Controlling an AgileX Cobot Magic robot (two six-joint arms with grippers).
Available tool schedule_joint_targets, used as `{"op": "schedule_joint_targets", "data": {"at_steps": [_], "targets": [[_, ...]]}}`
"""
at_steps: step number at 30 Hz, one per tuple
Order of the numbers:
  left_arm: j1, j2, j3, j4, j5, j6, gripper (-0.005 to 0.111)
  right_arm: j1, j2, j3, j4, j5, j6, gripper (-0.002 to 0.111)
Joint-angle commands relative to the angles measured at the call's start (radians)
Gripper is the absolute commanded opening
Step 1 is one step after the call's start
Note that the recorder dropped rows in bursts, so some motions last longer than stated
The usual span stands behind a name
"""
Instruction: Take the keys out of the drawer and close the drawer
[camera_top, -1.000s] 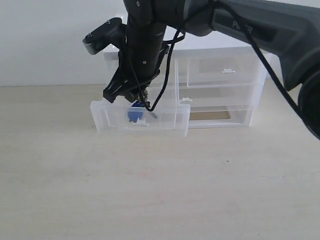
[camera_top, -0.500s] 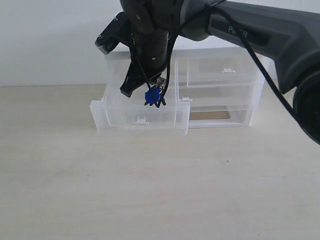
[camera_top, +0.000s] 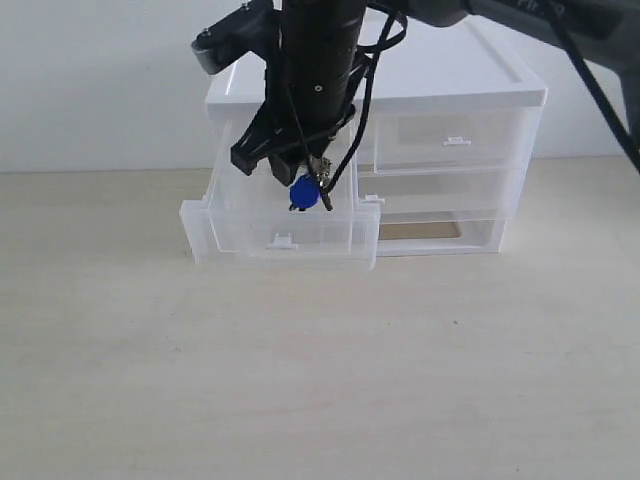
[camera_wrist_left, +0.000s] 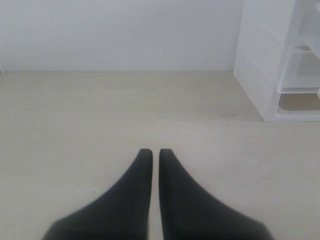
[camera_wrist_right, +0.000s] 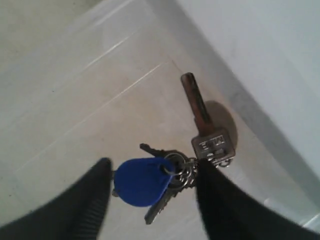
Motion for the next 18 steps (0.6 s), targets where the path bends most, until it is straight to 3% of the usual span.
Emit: {"op": "schedule_joint_targets", "data": {"at_steps": [1, 18], "targets": [[0.003, -0.003, 0.004, 0.001, 0.001, 0.002, 0.004, -0.026, -0.009, 0.003, -0.006, 0.012, 0.075, 0.064], [0.003, -0.003, 0.004, 0.001, 0.001, 0.002, 0.004, -0.026, 0.095, 0.003, -0.137, -0.008, 0.214, 0.056]]}}
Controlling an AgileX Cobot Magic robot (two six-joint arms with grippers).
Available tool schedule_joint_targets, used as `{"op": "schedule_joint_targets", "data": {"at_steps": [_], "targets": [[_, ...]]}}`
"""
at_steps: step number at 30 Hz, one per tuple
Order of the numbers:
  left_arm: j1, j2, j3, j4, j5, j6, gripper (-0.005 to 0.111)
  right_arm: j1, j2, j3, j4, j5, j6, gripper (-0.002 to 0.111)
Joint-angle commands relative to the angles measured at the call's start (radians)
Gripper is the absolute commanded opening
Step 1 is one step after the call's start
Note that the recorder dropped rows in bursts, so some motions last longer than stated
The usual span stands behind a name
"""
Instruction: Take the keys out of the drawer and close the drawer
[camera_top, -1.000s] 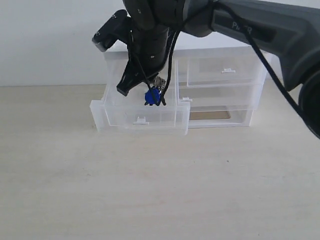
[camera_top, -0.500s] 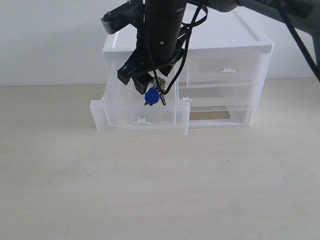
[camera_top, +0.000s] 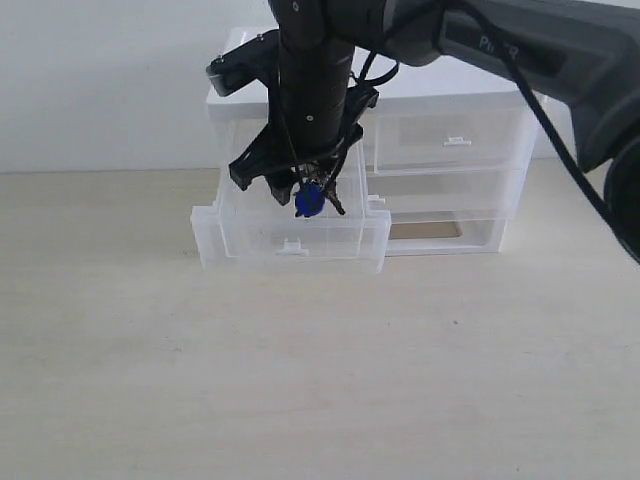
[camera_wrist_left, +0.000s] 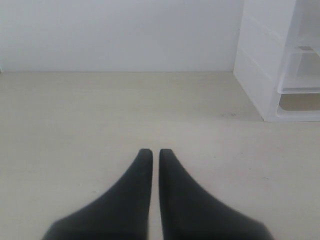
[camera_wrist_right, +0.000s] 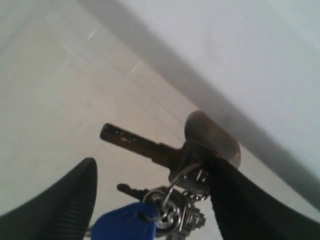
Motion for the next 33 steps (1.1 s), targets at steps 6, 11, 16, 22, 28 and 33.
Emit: {"op": "schedule_joint_targets", "data": {"at_steps": [6, 11, 16, 22, 28, 33], "targets": [[0.003, -0.003, 0.004, 0.001, 0.001, 0.002, 0.004, -0.017, 0.021, 0.005, -0.072, 0.020, -0.066, 0.003], [0.003, -0.003, 0.004, 0.001, 0.001, 0.002, 0.004, -0.017, 0.019, 0.005, -0.063, -0.015, -0.115, 0.000], [0.003, -0.003, 0.004, 0.001, 0.001, 0.002, 0.004, -0.001, -0.005, 0.005, -0.052, -0.021, -0.156, 0.000], [0.003, -0.003, 0.004, 0.001, 0.001, 0.002, 0.004, 0.032, -0.076, 0.005, -0.054, -0.036, -0.169, 0.000], [0.003, -0.003, 0.004, 0.001, 0.001, 0.002, 0.004, 0.032, -0.080, 0.005, -0.051, 0.048, -0.116, 0.016], [0.003, -0.003, 0.004, 0.001, 0.001, 0.002, 0.004, 0.032, -0.062, 0.005, -0.058, 0.049, -0.068, 0.071]]}}
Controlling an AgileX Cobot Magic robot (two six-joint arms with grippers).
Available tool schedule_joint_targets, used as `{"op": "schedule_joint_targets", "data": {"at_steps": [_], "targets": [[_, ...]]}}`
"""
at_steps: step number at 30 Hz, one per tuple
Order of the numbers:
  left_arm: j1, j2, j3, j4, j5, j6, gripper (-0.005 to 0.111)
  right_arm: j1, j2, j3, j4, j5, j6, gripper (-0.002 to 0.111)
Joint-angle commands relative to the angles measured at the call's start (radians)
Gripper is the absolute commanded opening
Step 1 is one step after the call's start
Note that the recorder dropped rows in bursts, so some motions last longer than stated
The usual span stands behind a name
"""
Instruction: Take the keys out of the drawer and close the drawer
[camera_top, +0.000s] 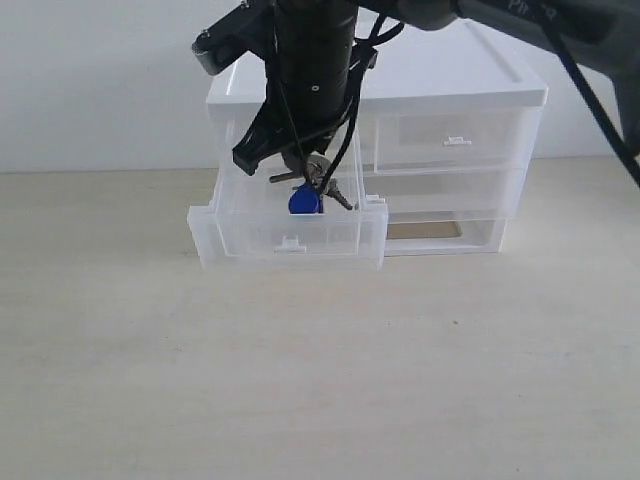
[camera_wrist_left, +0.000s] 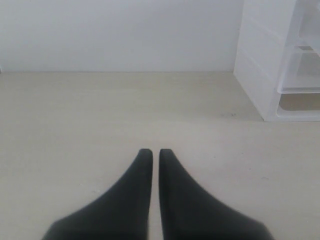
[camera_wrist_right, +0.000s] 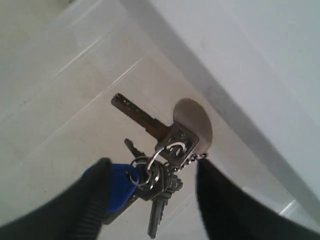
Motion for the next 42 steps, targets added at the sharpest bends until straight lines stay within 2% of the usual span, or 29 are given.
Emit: {"op": "schedule_joint_targets", "data": {"at_steps": [1, 4, 11, 13, 17, 18, 42], "targets": [[0.003, -0.003, 0.004, 0.001, 0.001, 0.002, 0.004, -0.002, 0.023, 0.003, -0.023, 0.007, 0.057, 0.070], [0.003, -0.003, 0.004, 0.001, 0.001, 0.002, 0.004, -0.003, 0.047, 0.003, -0.032, 0.007, 0.057, 0.063], [0.003, -0.003, 0.004, 0.001, 0.001, 0.002, 0.004, -0.003, 0.084, 0.003, -0.061, 0.007, 0.083, 0.059], [0.003, -0.003, 0.004, 0.001, 0.001, 0.002, 0.004, -0.003, 0.084, 0.003, -0.061, 0.007, 0.081, 0.046], [0.003, -0.003, 0.004, 0.001, 0.001, 0.002, 0.004, -0.003, 0.084, 0.003, -0.061, 0.007, 0.005, 0.005], [0.003, -0.003, 0.004, 0.001, 0.001, 0.002, 0.004, -0.003, 0.084, 0.003, -0.061, 0.007, -0.020, 0.000], [0.003, -0.003, 0.004, 0.001, 0.001, 0.002, 0.004, 0.060, -0.062, 0.003, -0.070, -0.060, -0.078, 0.000]]}}
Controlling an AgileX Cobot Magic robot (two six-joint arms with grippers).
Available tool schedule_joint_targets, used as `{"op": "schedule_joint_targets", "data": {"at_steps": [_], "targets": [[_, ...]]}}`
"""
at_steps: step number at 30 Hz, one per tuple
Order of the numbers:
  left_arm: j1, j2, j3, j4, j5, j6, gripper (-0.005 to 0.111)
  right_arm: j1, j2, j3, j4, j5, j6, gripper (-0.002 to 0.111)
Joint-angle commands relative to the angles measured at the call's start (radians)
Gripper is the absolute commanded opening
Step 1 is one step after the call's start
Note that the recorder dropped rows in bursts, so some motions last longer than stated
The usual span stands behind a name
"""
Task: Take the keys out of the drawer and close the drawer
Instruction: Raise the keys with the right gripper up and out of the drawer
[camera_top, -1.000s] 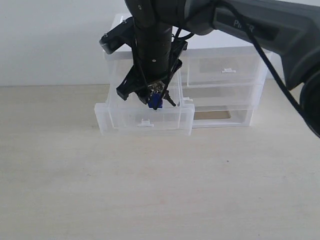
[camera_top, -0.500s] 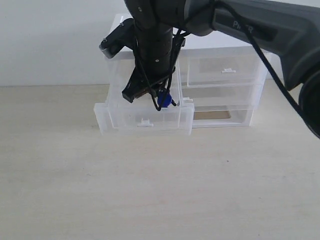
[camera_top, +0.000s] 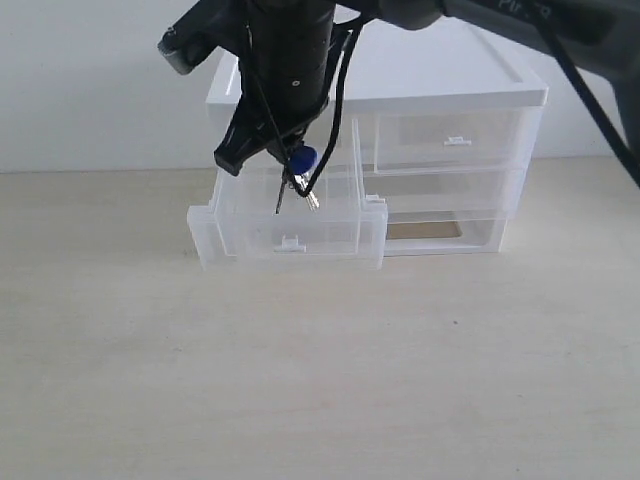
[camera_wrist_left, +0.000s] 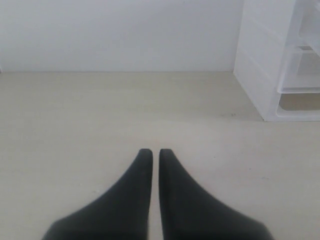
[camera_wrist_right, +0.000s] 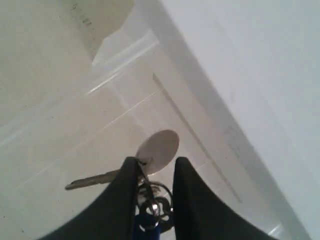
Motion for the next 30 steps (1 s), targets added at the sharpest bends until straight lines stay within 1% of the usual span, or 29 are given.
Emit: {"op": "schedule_joint_targets", "data": {"at_steps": [1, 8, 14, 24, 30], "targets": [[0.003, -0.003, 0.004, 0.001, 0.001, 0.002, 0.004, 0.012, -0.054, 0.003, -0.017, -0.016, -0.010, 0.000], [0.003, -0.003, 0.004, 0.001, 0.001, 0.002, 0.004, 0.027, -0.127, 0.003, -0.031, -0.007, -0.010, 0.000], [0.003, -0.003, 0.004, 0.001, 0.001, 0.002, 0.004, 0.061, -0.207, 0.003, -0.029, 0.017, -0.008, 0.000], [0.003, -0.003, 0.004, 0.001, 0.001, 0.002, 0.004, 0.195, -0.328, 0.005, -0.033, 0.053, -0.002, 0.000], [0.003, -0.003, 0.004, 0.001, 0.001, 0.002, 0.004, 0.289, -0.365, 0.085, -0.033, 0.053, 0.027, 0.000]]}}
